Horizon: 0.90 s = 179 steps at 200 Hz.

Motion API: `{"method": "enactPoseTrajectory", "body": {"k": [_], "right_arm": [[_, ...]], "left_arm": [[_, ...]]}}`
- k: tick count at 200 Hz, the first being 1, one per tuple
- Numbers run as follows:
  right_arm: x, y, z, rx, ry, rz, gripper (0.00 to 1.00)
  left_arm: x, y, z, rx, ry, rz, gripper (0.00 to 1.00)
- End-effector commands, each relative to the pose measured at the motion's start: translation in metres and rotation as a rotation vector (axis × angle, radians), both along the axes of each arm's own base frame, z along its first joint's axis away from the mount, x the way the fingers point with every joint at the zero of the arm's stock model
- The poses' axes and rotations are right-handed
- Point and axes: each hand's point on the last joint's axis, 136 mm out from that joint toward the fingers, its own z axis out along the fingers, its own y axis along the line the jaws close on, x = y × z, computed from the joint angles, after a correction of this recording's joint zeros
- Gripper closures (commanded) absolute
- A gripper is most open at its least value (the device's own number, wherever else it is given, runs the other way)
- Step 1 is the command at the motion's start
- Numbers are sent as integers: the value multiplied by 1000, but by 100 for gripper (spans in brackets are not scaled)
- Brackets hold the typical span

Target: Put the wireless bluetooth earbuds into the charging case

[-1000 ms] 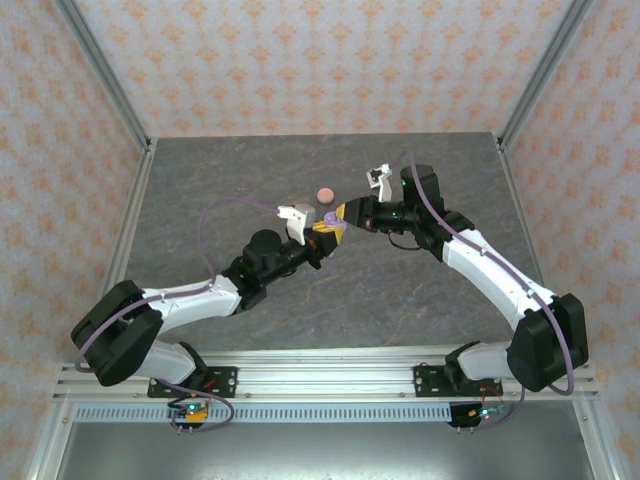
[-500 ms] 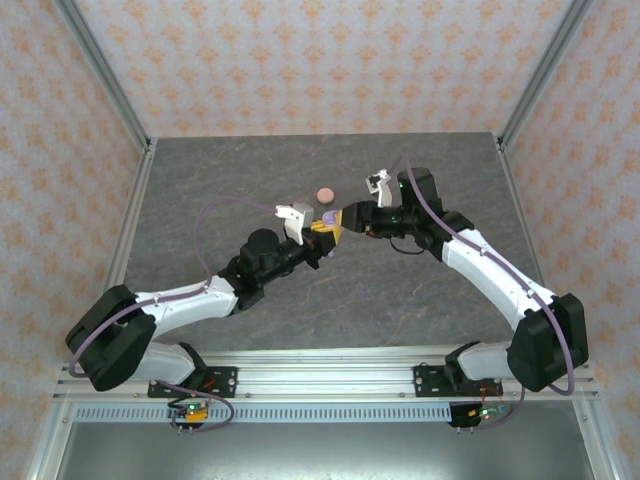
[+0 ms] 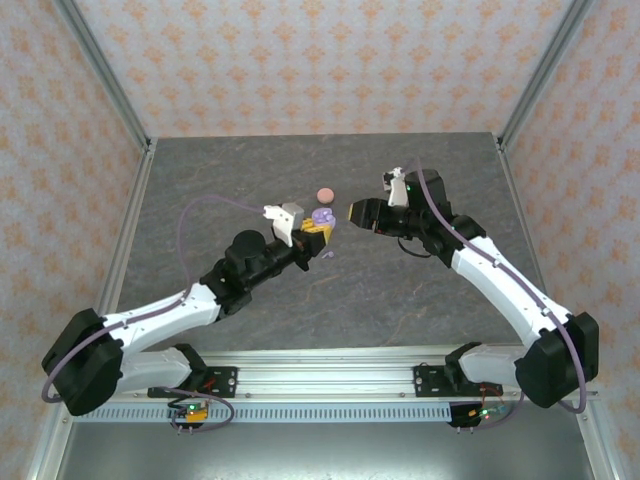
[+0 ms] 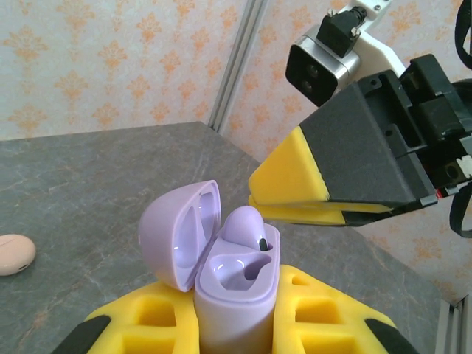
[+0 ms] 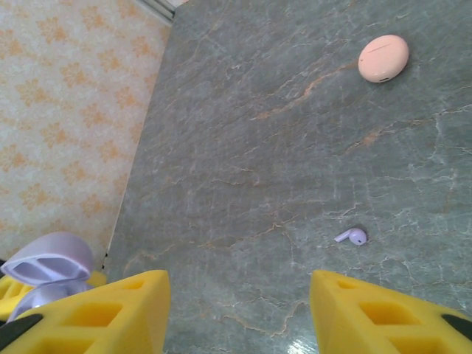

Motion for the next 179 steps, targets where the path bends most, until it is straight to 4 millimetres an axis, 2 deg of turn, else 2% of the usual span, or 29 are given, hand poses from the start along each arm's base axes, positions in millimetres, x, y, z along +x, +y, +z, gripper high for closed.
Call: {"method": "enactPoseTrajectory", "body": {"k": [1,37,80,117,146,179], "right_arm": [[9,-7,-4,-41,-8,-46,47],[18,-2,-49,-118,125,-38,48],[20,22,-102,-157,266,43,54],[10,45,-144,-252,351,108,58],[-2,62,-166,-313,393,166,63],[-10,66,-178,-364,404,185,69]], "left_arm": [[-5,10,-15,82,8,26,94],[-13,17,-12,102,11,22,94],[-25,23,-7,112,7,1,94],[-33,34,0,120,-4,16,94],[-37,40,4,123,-9,25,93],[-40,44,6,122,-14,33,93]]}}
